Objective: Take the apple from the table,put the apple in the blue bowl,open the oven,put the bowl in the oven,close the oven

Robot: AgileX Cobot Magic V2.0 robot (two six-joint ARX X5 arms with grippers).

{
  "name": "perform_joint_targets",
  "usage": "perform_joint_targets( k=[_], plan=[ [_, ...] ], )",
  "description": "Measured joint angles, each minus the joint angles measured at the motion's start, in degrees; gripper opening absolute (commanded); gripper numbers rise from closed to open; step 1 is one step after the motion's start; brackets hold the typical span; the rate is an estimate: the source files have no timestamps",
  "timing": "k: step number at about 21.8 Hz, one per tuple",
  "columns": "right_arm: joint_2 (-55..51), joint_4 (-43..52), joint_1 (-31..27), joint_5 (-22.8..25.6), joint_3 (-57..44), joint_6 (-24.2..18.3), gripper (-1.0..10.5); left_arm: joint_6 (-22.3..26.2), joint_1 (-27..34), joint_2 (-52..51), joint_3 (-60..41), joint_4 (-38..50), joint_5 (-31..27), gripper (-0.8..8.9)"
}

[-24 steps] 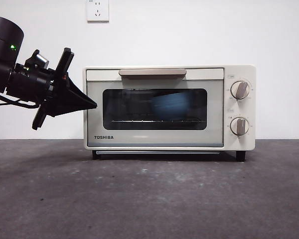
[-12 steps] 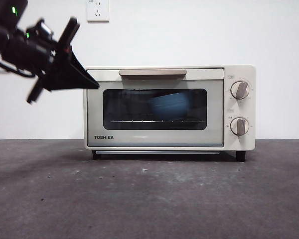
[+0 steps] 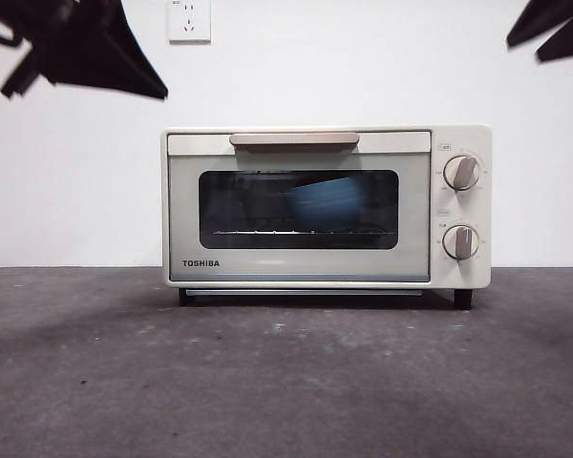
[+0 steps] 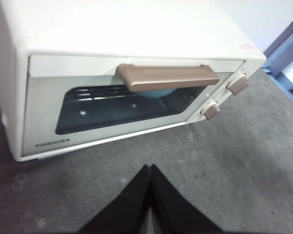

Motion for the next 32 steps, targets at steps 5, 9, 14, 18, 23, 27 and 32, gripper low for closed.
perform_joint_targets(
  k=[5, 9, 14, 18, 23, 27, 32],
  plan=[
    [0.9, 4.2, 0.0, 0.0, -1.3, -0.4, 0.1, 0.5, -1.6, -3.2, 0.0, -3.7, -2.9, 0.07],
    [0.7, 6.1, 0.0, 1.8, -1.3, -0.6, 0.1, 0.6, -1.8, -3.8, 0.0, -4.0, -2.9, 0.07],
    [0.7, 6.0, 0.0, 5.8, -1.3, -0.6, 0.0, 0.6, -1.8, -3.8, 0.0, -4.2, -3.0, 0.07],
    [0.7, 6.0, 0.0, 6.7, -1.3, -0.6, 0.1, 0.6, -1.8, -3.8, 0.0, -4.2, -3.0, 0.07],
    [0.7, 6.0, 0.0, 6.7, -1.3, -0.6, 0.1, 0.6, -1.8, -3.8, 0.0, -3.8, -3.0, 0.07],
    [0.7, 6.0, 0.0, 6.7, -1.3, -0.6, 0.1, 1.4, -1.8, -3.8, 0.0, -3.7, -3.0, 0.07],
    [0.7, 6.1, 0.0, 6.7, -1.3, -0.6, 0.1, 6.5, -0.3, -3.9, 0.0, -3.6, -8.0, 0.07]
  ],
)
